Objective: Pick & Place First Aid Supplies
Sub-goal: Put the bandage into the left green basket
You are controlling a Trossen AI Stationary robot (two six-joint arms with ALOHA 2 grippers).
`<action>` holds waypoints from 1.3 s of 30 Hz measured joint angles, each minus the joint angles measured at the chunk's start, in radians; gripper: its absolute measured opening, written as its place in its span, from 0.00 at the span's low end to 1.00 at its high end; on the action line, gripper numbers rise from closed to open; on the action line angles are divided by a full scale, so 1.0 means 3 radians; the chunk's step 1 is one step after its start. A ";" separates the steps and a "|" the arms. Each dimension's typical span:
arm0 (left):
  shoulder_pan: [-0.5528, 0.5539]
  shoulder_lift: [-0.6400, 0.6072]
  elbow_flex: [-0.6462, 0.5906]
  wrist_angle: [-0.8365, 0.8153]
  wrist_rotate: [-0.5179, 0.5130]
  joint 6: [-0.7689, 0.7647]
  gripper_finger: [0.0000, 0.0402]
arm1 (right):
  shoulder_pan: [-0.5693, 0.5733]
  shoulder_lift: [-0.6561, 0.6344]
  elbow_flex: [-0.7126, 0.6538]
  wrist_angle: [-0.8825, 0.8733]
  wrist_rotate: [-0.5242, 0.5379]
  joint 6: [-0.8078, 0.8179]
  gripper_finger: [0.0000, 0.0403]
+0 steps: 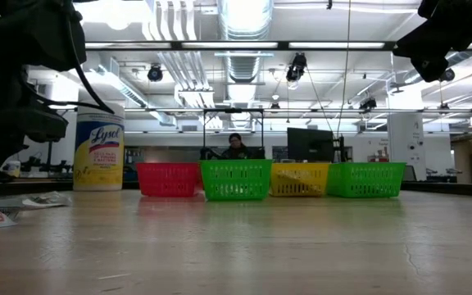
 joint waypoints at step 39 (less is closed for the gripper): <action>0.0088 -0.0281 0.1435 -0.0145 -0.1887 0.2037 0.00 | 0.0000 0.0001 0.0000 0.0000 0.0000 -0.0012 0.18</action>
